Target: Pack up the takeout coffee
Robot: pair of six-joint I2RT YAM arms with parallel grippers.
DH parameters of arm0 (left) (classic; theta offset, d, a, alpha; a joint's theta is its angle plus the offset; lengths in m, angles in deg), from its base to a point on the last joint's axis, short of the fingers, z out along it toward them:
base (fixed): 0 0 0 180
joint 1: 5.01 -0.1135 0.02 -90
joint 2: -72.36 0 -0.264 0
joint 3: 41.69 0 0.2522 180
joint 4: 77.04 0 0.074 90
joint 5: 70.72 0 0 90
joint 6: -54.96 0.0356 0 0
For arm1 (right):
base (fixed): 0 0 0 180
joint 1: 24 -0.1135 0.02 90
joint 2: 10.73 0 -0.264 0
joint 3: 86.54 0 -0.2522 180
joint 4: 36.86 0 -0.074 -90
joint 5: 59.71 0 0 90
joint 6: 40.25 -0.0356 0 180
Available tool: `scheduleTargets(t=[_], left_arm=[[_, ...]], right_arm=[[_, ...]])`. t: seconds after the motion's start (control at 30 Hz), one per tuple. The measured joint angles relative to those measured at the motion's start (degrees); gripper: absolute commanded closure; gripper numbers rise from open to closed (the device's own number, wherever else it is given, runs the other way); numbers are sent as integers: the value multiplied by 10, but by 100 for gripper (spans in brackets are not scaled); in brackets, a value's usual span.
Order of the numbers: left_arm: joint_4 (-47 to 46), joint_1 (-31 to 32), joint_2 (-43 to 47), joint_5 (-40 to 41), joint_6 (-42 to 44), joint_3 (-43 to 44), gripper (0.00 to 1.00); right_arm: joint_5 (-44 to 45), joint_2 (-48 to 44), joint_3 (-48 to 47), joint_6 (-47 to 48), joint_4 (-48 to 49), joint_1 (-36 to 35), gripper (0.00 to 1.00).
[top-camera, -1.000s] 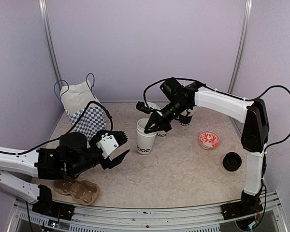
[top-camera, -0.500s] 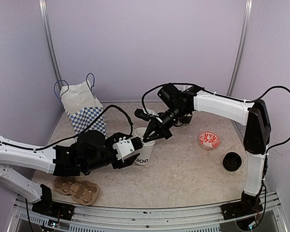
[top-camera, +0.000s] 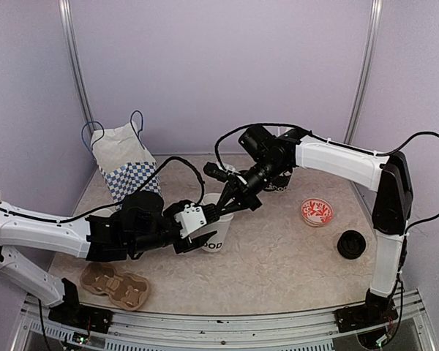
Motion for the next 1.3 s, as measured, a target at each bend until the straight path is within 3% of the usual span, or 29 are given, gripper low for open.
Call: scheduleTargets(t=[1.3], left_arm=[[34,-24,-107,25,-25,64,48]], right_arm=[[74,3,-23,-3,-26,7,100]])
